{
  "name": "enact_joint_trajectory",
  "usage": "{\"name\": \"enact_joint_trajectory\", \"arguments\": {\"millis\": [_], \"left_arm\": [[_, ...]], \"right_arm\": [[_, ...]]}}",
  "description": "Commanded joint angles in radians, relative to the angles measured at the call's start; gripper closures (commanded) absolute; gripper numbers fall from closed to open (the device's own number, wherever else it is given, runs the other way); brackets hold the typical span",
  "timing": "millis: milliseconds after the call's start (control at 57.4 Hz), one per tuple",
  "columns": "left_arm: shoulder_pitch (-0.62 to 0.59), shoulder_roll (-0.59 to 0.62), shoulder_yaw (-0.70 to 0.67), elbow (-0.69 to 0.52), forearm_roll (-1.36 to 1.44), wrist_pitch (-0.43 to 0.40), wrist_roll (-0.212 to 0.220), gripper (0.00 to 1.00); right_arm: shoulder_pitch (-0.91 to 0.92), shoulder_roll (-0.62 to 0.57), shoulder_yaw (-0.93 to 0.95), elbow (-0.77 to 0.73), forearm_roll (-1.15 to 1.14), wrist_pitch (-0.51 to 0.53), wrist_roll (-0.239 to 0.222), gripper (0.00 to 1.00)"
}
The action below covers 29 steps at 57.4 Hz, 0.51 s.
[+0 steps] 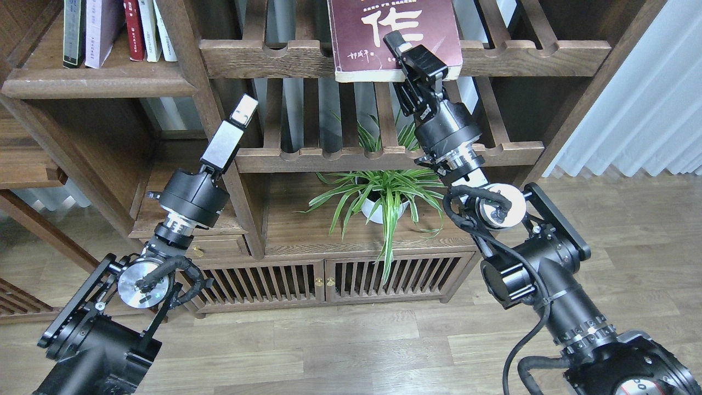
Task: Organize books on shelf
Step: 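Push the red book's top edge with the right gripper to tip it outward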
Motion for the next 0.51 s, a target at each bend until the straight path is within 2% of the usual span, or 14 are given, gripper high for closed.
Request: {"name": "enact_joint_trajectory", "arguments": {"millis": [0, 70, 157, 488], "left_arm": [[0.0, 0.0, 0.002, 0.002, 0.001, 0.0, -0.002, 0.12], [-0.001, 0.0, 0.003, 0.01, 0.001, 0.0, -0.004, 0.09], [-0.001, 0.0, 0.005, 0.011, 0.0, 0.0, -0.007, 0.01], [-0.006, 0.0, 0.002, 0.01, -0.058, 0.0, 0.007, 0.01]], "right_arm": [[-0.007, 0.0, 0.0, 0.002, 0.016, 0.066, -0.006, 0.95], [-0.009, 0.0, 0.0, 0.006, 0.025, 0.1, -0.009, 0.95], [-0.02, 0.0, -0.004, 0.012, 0.046, 0.112, -0.017, 0.95], [-0.118, -0.003, -0.018, 0.036, 0.06, 0.112, -0.051, 0.96]]}}
